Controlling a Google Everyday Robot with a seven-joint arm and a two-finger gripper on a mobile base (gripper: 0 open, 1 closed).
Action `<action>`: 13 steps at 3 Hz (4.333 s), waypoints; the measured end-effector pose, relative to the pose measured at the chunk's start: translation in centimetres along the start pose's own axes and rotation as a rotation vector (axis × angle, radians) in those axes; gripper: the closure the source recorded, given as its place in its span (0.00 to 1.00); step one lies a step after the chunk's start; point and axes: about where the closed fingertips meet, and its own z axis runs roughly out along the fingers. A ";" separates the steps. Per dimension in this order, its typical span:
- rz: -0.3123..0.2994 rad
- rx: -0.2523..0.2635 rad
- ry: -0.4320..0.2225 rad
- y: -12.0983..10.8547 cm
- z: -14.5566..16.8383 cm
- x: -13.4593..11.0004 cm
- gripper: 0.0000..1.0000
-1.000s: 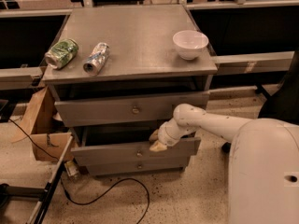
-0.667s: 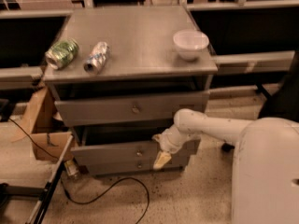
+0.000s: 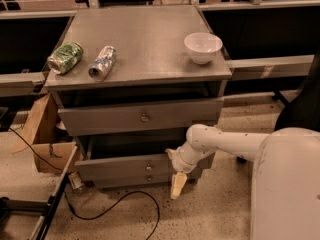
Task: Open middle drawer
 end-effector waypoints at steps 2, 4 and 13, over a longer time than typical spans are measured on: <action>-0.012 -0.013 -0.010 0.6 0.5 -0.7 0.25; -0.012 -0.013 -0.010 -0.1 0.0 -0.8 0.73; -0.024 -0.129 0.055 5.8 -1.6 0.3 0.00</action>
Offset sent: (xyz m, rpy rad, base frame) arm -0.0620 0.0593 -0.0489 0.0681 0.0501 0.1295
